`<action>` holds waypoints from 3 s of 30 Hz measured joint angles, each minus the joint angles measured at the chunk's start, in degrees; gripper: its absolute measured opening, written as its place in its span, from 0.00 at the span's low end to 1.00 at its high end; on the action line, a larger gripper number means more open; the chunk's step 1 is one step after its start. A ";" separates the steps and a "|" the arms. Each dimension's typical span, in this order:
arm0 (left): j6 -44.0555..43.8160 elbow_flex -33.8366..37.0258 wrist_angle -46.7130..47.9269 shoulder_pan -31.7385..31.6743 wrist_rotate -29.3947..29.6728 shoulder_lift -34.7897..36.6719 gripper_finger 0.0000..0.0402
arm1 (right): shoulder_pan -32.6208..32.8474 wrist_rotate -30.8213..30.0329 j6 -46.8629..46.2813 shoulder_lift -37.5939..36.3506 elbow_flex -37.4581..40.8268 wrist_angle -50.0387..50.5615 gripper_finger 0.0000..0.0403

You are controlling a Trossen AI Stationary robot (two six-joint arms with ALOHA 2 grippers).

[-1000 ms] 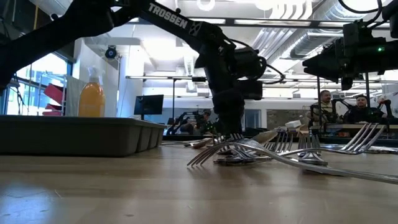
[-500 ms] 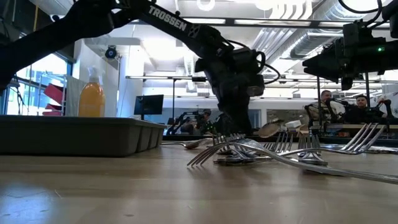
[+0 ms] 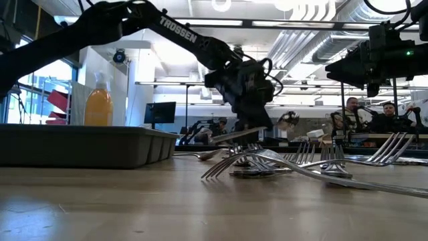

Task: Sort silverware
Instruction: Put the silver spoon into the black silverware tray

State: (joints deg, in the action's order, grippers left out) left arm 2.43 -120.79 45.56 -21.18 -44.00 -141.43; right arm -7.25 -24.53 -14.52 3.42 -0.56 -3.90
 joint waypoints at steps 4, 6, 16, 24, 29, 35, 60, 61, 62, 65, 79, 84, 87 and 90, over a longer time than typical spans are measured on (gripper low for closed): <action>-5.47 0.00 -4.55 -0.34 -7.87 -2.15 0.00 | 0.00 -0.02 0.00 0.00 0.00 -0.02 0.30; -7.24 0.00 -5.99 0.25 -10.28 -3.33 0.00 | -0.02 -0.02 0.00 0.00 0.00 -0.02 0.30; -9.12 0.02 -7.21 3.48 -6.20 -5.98 0.00 | -0.02 -0.43 0.00 -0.02 -0.01 0.00 0.30; -9.61 -0.31 -8.35 2.52 -1.98 -5.91 0.15 | 0.00 -0.44 0.00 -0.02 -0.02 0.00 0.30; -8.43 -1.56 -7.30 2.02 2.44 -5.94 0.29 | -0.01 -0.44 0.00 0.00 0.00 0.02 0.30; 3.15 -6.74 1.93 2.98 11.63 -5.94 0.34 | -0.02 -0.44 0.00 -0.02 0.00 0.02 0.30; 20.98 -10.08 -2.49 21.31 66.90 -6.77 0.32 | -0.02 -0.39 0.00 -0.02 -0.01 0.02 0.30; 20.71 -10.08 -2.81 21.20 66.97 -6.94 0.32 | -0.02 -0.40 0.02 -0.02 -0.01 0.02 0.30; 20.60 -10.08 -2.95 21.14 67.28 -6.96 0.32 | -0.02 -0.42 0.02 -0.02 0.00 0.02 0.30; 21.01 -10.18 -3.37 21.14 68.29 -7.77 0.32 | -0.02 -0.42 0.02 -0.02 -0.02 0.00 0.30; 23.22 -10.16 -5.33 21.32 69.80 -8.84 0.31 | -0.02 -0.44 0.00 0.00 -0.02 -0.04 0.30; 22.71 -10.29 -3.96 20.27 69.63 -9.40 0.30 | 0.00 -0.44 0.00 -0.02 -0.02 -0.07 0.30; 21.56 -10.47 -2.62 19.90 69.77 -10.15 0.29 | -0.01 -0.44 0.00 -0.02 0.00 -0.09 0.30; 20.08 -10.51 -1.69 19.61 69.78 -10.53 0.27 | -0.01 -0.45 0.00 -0.02 -0.01 -0.09 0.30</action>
State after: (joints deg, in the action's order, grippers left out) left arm 22.51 -131.31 43.87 -1.57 25.78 -151.96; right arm -7.26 -24.98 -14.52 3.40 -0.57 -3.99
